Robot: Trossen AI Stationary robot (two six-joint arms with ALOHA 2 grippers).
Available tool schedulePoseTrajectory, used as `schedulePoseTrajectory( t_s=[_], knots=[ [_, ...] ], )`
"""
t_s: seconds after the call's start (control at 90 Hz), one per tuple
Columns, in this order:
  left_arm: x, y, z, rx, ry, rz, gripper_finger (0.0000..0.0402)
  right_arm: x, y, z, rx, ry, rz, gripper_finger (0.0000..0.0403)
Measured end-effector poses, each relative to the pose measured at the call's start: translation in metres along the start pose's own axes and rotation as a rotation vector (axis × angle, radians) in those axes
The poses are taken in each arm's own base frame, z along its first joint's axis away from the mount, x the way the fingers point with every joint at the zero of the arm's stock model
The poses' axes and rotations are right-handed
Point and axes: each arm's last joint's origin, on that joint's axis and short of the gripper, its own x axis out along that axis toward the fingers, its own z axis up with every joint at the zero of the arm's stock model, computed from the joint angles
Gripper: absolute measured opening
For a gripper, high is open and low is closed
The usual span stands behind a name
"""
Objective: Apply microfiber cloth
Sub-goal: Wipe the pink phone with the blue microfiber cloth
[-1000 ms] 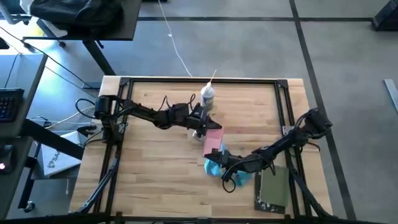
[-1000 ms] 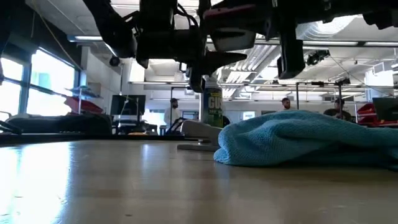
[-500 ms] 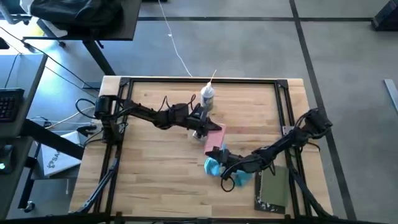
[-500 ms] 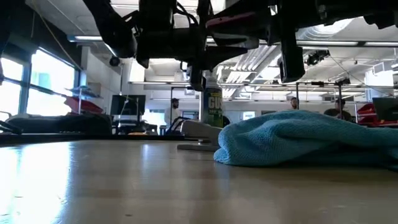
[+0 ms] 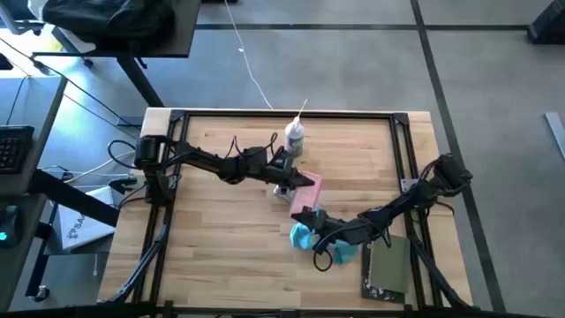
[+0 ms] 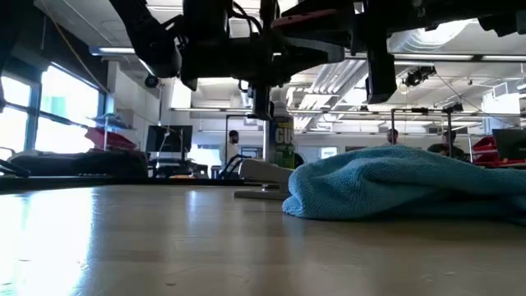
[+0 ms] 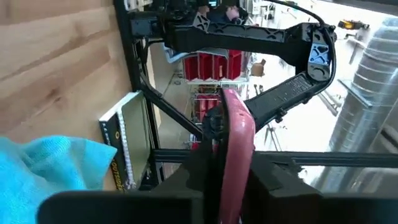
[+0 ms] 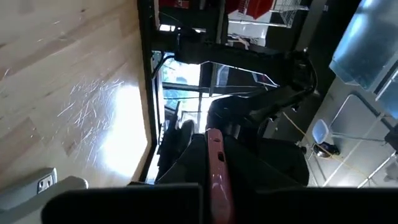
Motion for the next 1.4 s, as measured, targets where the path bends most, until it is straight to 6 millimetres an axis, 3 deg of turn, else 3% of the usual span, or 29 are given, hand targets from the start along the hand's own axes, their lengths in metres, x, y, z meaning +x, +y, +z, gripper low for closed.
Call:
schedulePoseTrajectory(
  t_s=[0.344,0.622,0.778,0.956,1.167,1.256,1.4],
  knots=[
    [-0.001,-0.002,0.003,0.001,-0.028,-0.022,0.0016,-0.002,-0.001,0.000,0.047,0.033,0.001,0.0128],
    [-0.007,-0.022,0.015,0.055,-0.085,-0.200,0.0015,-0.030,-0.035,0.003,0.123,0.026,-0.054,0.0176],
    [-0.008,-0.026,0.015,0.118,-0.112,-0.227,0.0014,-0.054,-0.057,-0.009,0.330,0.070,-0.018,0.0187],
    [-0.006,-0.026,0.012,0.190,-0.137,-0.226,0.0014,-0.083,-0.064,-0.027,0.687,0.109,0.098,0.0190],
    [-0.004,-0.030,0.001,0.339,-0.172,-0.230,0.0014,-0.102,-0.048,-0.041,1.181,0.150,0.415,0.0190],
    [-0.004,-0.035,-0.005,0.385,-0.203,-0.233,0.0014,-0.100,-0.033,-0.039,1.260,0.225,0.541,0.0190],
    [-0.002,-0.037,-0.015,0.409,-0.246,-0.176,0.0014,-0.087,-0.007,-0.028,1.269,0.325,0.601,0.0190]
  ],
)
